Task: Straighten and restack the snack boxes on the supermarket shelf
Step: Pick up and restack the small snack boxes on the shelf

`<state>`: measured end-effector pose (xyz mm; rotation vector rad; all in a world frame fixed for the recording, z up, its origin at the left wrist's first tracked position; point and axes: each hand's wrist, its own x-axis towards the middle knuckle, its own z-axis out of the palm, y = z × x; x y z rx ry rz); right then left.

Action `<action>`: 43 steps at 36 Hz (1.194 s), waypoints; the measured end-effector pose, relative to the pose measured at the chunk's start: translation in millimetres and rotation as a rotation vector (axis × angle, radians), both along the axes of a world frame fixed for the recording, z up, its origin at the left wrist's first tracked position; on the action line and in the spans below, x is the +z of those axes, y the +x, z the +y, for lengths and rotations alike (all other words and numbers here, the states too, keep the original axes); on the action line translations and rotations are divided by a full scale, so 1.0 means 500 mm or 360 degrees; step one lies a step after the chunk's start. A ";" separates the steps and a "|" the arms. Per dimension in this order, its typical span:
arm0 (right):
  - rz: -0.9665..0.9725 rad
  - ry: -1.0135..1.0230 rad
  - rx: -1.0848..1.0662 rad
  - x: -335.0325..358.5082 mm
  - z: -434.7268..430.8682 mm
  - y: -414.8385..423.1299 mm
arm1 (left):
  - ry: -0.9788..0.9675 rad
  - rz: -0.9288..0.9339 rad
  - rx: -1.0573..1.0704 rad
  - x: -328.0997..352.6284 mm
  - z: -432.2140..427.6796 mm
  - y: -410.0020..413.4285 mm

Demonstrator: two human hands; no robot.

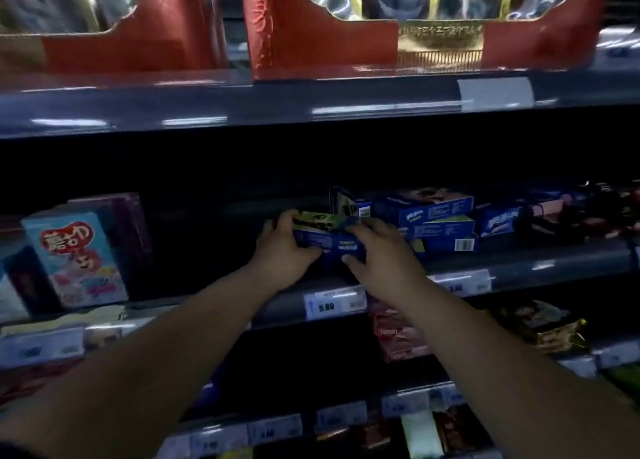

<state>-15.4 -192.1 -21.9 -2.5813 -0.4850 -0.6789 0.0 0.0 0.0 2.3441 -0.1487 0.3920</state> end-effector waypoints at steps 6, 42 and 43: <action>-0.0045 -0.0038 0.0003 0.012 -0.034 0.032 | 0.0056 0.0123 -0.0047 -0.003 0.007 0.029; 0.0316 -0.0096 -0.0142 0.025 0.063 0.051 | 0.0820 0.0348 0.0413 -0.003 0.076 -0.085; 0.0299 -0.0063 -0.0121 0.024 0.057 0.048 | 0.0844 0.0370 0.0400 -0.005 0.075 -0.079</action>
